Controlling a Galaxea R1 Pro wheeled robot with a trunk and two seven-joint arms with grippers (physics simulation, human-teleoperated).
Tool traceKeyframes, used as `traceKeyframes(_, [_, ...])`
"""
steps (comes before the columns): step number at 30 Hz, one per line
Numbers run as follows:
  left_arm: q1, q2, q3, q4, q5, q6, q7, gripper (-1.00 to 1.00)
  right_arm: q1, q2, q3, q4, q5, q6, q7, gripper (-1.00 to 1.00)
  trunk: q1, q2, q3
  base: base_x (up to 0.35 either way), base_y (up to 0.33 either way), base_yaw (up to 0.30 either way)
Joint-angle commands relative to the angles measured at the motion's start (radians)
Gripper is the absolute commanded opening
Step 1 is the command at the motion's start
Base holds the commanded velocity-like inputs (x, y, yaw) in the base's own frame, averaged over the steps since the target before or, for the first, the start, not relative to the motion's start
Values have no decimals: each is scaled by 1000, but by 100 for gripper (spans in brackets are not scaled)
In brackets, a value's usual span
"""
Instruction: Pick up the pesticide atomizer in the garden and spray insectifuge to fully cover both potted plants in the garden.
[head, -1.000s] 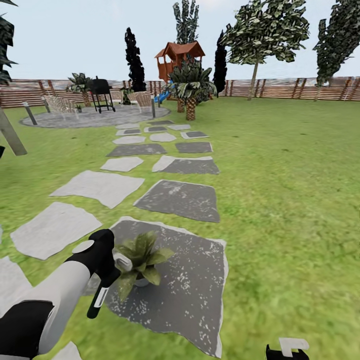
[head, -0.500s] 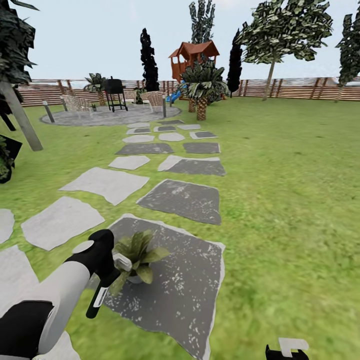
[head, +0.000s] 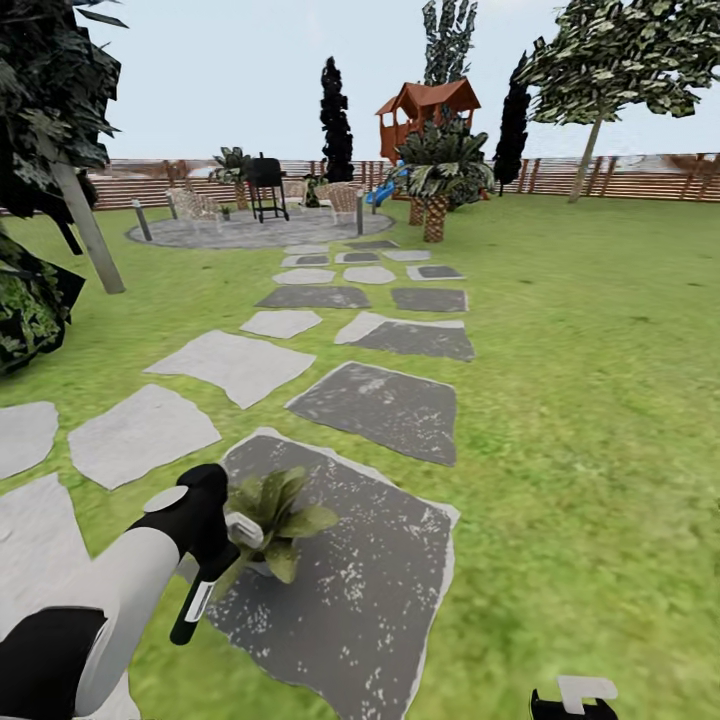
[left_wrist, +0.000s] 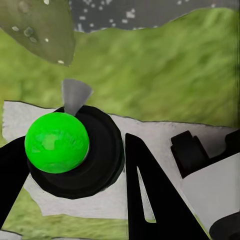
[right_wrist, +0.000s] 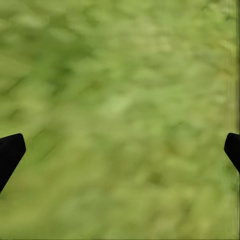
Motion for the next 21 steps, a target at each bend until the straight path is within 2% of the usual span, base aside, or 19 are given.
traceKeyframes(1, [-1,1,-5,-1,-5,9,-10,-100,-1,0,-8,1,11,-3,-2,100,0,0,-1,6,-270,57])
traceKeyframes(9, [1,4,-4,-1,-5,9,-9,-100,-1,0,-7,1,11,-3,-3,100,0,0,-1,13,-271,241])
traceKeyframes(13, [4,7,-4,0,-5,9,-9,-100,-1,0,-8,2,11,-3,-3,100,0,0,-1,187,-223,276])
traceKeyframes(17, [5,11,-4,1,-5,9,-9,-100,-1,0,-8,2,11,-3,-3,100,0,0,-1,251,-131,277])
traceKeyframes(21, [7,11,-4,9,-5,9,-9,-100,-1,0,-8,1,11,-3,-2,100,0,0,-1,76,-19,277])
